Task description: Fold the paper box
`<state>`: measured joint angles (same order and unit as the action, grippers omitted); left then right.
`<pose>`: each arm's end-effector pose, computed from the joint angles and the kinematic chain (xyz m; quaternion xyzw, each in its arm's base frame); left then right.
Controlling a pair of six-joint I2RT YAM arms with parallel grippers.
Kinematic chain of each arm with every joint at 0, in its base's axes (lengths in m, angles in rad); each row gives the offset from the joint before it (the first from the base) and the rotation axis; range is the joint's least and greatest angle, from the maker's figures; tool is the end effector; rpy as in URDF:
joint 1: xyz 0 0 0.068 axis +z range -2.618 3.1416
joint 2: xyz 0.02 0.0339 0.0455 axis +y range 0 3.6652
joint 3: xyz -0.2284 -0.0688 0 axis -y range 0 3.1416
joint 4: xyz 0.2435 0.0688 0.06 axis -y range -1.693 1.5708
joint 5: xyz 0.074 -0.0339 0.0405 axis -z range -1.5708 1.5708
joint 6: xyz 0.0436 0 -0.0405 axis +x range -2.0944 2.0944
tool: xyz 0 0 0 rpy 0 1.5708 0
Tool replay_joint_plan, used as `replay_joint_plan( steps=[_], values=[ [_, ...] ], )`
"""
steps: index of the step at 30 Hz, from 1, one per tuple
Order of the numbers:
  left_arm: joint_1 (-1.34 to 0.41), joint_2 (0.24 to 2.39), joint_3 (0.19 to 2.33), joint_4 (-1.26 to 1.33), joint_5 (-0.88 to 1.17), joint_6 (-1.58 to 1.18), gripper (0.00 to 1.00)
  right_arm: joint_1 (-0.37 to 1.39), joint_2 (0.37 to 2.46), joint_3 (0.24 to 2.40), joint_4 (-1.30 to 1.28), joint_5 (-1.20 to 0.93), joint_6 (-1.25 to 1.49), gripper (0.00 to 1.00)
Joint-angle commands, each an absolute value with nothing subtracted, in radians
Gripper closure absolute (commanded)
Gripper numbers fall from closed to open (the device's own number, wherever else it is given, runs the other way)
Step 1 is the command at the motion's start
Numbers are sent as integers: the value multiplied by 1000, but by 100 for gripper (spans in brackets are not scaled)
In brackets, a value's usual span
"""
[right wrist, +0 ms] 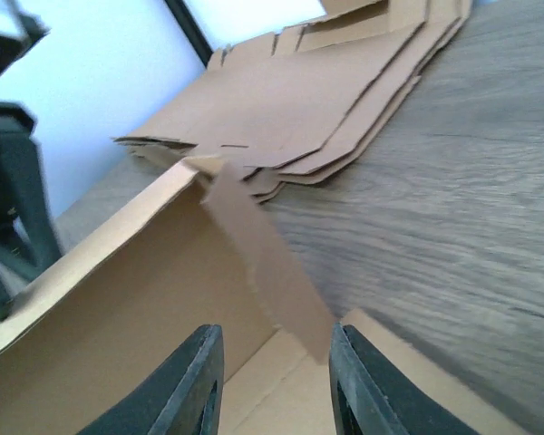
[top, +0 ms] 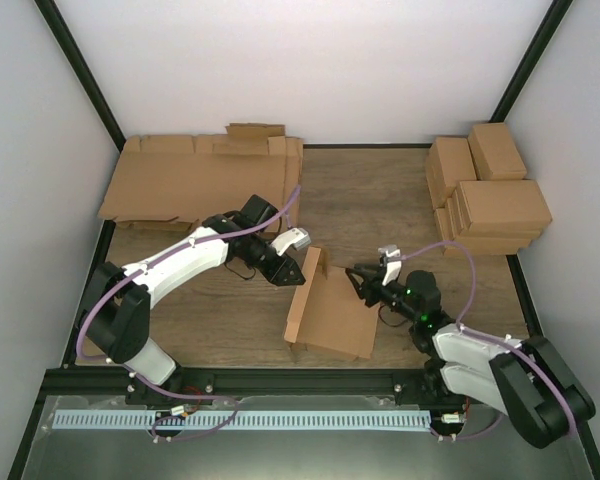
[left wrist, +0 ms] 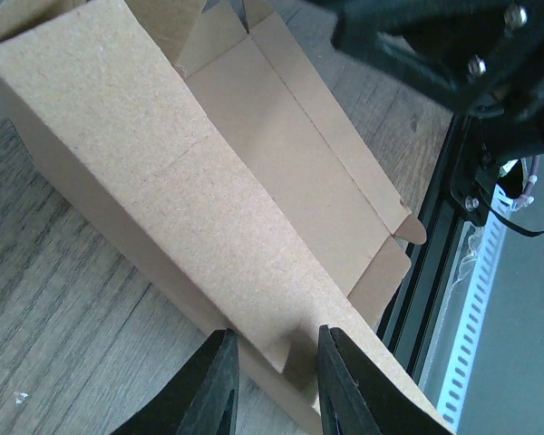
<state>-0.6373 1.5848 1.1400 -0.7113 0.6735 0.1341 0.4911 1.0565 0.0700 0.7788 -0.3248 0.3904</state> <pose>0.2349 -0.2077 0.1923 0.4105 0.8302 -0.3615 0.1077 0.1741 0.1089 0.1186 -0.1403 0.7603 0.3788 0.5087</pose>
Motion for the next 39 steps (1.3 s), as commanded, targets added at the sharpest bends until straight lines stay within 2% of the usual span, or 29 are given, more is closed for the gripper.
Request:
replay_joint_plan(
  steps=[1,5,13,18,23,31,39],
  values=[
    [-640,1613,1149,-738,633,147,74,345,1147,165,792,-509,409,66],
    [-641,1615,1152,-735,630,147,74,270,1344,310,734,-631,322,67],
    [-644,1628,1159,-734,628,144,74,279,1567,422,788,-716,239,64],
    [-644,1633,1163,-734,624,145,74,365,1599,479,697,-630,152,63],
    [-646,1638,1168,-726,630,141,75,401,1632,477,726,-626,134,62],
    [-646,1647,1183,-737,626,157,75,446,1638,479,729,-616,89,50],
    [-646,1653,1183,-739,641,176,75,453,1653,500,727,-620,68,50]
  ],
)
